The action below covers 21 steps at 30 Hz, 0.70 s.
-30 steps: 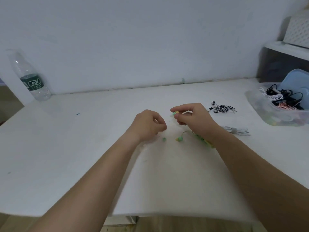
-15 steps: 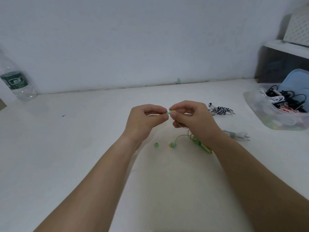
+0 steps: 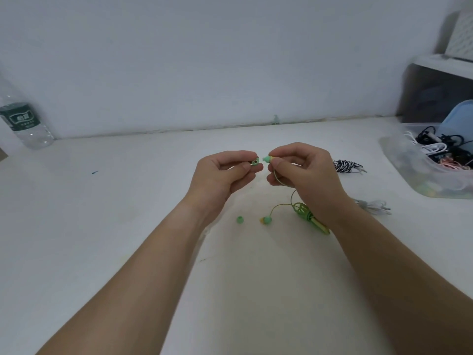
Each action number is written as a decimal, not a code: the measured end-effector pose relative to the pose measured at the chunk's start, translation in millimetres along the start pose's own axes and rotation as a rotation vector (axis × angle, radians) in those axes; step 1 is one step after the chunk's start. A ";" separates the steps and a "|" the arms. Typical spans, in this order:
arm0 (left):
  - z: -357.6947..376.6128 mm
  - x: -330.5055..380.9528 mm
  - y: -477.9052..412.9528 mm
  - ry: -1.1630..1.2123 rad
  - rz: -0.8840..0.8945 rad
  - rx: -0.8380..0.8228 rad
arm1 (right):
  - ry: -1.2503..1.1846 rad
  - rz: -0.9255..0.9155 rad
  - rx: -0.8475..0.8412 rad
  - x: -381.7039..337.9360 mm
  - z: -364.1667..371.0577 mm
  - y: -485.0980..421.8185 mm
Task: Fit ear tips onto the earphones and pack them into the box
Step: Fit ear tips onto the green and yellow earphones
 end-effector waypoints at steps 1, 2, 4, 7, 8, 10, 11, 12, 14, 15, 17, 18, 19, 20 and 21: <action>-0.6 0.7 -0.3 0.000 0.004 0.009 | 0.007 0.000 -0.005 -0.3 0.3 0.1; -0.6 1.2 -0.4 -0.004 0.008 0.014 | 0.013 0.002 -0.012 -0.8 1.0 0.3; 0.6 0.9 -0.1 -0.013 0.008 0.015 | 0.013 0.007 -0.022 -1.0 1.2 0.5; 1.7 -0.5 0.2 -0.008 -0.004 0.010 | 0.004 0.007 -0.020 -3.1 1.3 0.5; 1.9 -0.7 -0.3 -0.006 -0.006 0.006 | 0.006 0.006 -0.021 -3.5 1.6 0.2; 2.0 -0.5 -0.6 -0.001 -0.005 0.000 | 0.014 0.012 -0.030 -3.3 2.7 0.5; 2.3 0.0 -0.7 0.002 -0.005 -0.005 | 0.018 0.016 -0.037 -3.0 3.3 0.6; 2.4 0.0 -0.4 0.006 -0.005 -0.009 | 0.022 0.020 -0.044 -2.6 4.1 1.1; 3.5 0.5 0.0 0.016 -0.006 -0.023 | 0.033 0.021 -0.055 -2.5 5.0 1.9; 3.8 0.3 0.2 0.018 -0.009 -0.028 | 0.037 0.019 -0.057 -2.8 5.3 2.2; 4.1 0.1 0.7 0.014 -0.011 -0.034 | 0.043 0.015 -0.054 -3.3 5.5 2.5; 4.4 0.1 0.7 0.010 -0.011 -0.036 | 0.045 0.013 -0.050 -3.1 5.2 2.3; 4.6 0.1 0.9 0.006 -0.011 -0.037 | 0.048 0.012 -0.045 -2.9 4.8 2.2; 4.7 -0.2 1.0 0.000 -0.010 -0.037 | 0.051 0.011 -0.042 -2.4 4.4 1.9; 4.8 -0.2 1.3 -0.005 -0.009 -0.038 | 0.054 0.011 -0.039 -1.9 3.9 1.5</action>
Point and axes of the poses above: each hand's wrist, its own y-axis away from the middle knuckle, its own z-axis out of the palm, x = y × z, the point moved 8 cm from there along -y, towards the middle knuckle, and after that the axes turned 5 degrees about z, right-handed, at the moved point
